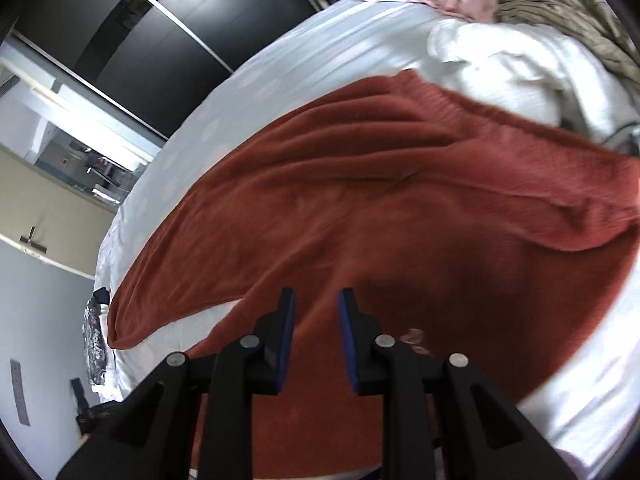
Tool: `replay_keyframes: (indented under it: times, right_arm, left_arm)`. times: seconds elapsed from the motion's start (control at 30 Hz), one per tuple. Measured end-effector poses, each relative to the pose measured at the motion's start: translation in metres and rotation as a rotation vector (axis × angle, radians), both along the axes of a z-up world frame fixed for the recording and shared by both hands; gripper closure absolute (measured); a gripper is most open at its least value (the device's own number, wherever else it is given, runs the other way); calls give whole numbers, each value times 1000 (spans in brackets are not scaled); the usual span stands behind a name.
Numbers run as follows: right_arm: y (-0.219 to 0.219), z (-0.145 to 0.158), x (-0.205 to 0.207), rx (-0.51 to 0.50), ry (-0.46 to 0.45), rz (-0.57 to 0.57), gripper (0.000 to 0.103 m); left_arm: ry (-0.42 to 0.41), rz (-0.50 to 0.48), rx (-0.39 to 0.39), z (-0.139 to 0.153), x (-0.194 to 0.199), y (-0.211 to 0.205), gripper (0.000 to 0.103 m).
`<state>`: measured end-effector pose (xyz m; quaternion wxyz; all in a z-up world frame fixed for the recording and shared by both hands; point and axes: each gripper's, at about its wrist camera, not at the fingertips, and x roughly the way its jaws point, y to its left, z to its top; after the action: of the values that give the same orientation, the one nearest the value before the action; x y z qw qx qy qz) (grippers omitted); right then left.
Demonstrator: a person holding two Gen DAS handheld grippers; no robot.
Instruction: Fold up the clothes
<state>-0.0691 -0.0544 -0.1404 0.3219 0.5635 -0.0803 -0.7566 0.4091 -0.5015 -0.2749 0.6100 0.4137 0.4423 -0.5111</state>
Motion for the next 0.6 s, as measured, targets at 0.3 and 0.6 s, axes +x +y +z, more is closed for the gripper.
replay_keyframes:
  times: [0.3,0.6]
  right_arm:
    - [-16,-48,16,15,-39,51,81]
    - [-17,-56,12,40,-48,10,81]
  left_arm:
    - [-155,63,-99,-6,16,-12,103]
    - [-139,-20,-100,17,-5,11,87]
